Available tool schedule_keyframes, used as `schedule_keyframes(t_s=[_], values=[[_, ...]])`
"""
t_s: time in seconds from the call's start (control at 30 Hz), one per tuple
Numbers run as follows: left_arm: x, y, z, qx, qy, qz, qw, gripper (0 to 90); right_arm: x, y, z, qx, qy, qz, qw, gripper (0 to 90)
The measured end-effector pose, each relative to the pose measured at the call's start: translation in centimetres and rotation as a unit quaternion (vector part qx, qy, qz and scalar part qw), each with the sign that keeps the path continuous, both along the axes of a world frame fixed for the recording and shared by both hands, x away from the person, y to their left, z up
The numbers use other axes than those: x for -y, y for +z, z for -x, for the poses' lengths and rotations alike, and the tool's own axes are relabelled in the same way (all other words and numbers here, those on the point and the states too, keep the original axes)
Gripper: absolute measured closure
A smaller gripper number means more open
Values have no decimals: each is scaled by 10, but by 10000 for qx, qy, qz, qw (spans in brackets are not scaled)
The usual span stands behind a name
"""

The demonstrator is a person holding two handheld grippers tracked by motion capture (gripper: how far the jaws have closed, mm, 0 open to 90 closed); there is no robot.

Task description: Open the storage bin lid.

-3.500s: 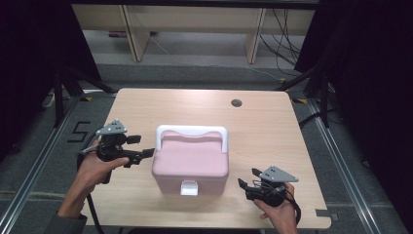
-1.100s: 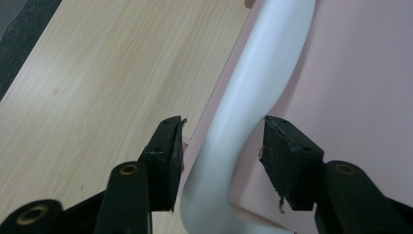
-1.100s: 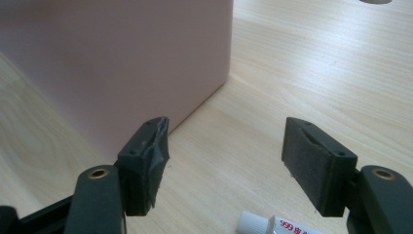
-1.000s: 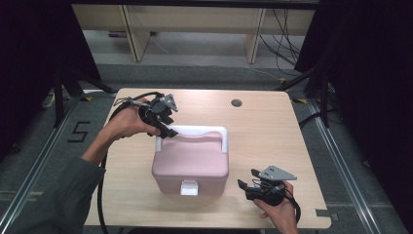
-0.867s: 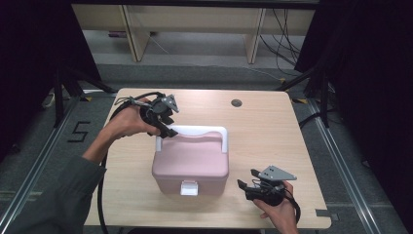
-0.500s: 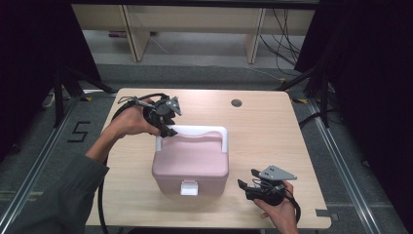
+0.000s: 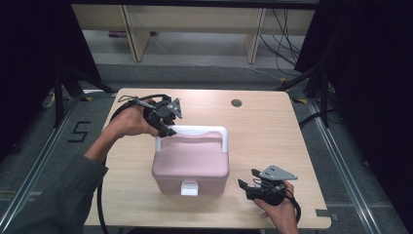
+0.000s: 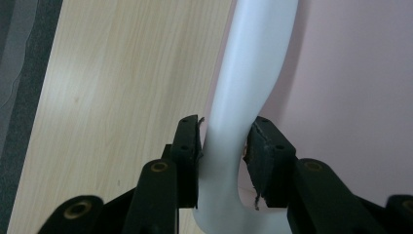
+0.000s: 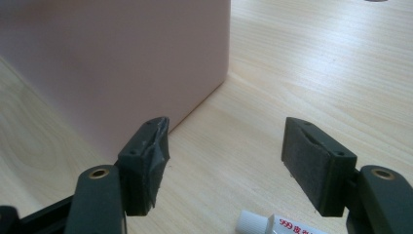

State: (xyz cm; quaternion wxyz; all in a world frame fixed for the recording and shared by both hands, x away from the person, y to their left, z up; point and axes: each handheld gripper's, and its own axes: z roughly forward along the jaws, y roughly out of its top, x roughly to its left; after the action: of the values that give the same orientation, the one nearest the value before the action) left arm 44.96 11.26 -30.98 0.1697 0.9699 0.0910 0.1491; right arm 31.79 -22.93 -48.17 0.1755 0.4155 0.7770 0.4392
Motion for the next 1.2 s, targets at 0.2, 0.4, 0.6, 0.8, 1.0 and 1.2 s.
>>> schedule_keyframes(t_s=[0.2,0.4,0.6,0.8,1.0,1.2], values=[[1,4,1,-4,-79,-72,9999,669,1,0,0,47,9,12,10000,356],[-1,13,3,22,-118,-36,9999,675,0,1,0,27,26,-9,10000,358],[-2,23,2,80,-130,-26,9999,679,2,1,-2,125,89,-13,9999,362],[-2,28,-1,56,-105,-27,9999,679,4,9,-1,501,206,-39,9985,443],[-5,31,-5,35,-50,72,10000,679,7,18,0,785,275,-253,9962,493],[-6,33,-6,47,-15,124,9999,680,7,39,0,1146,442,-459,9914,582]])
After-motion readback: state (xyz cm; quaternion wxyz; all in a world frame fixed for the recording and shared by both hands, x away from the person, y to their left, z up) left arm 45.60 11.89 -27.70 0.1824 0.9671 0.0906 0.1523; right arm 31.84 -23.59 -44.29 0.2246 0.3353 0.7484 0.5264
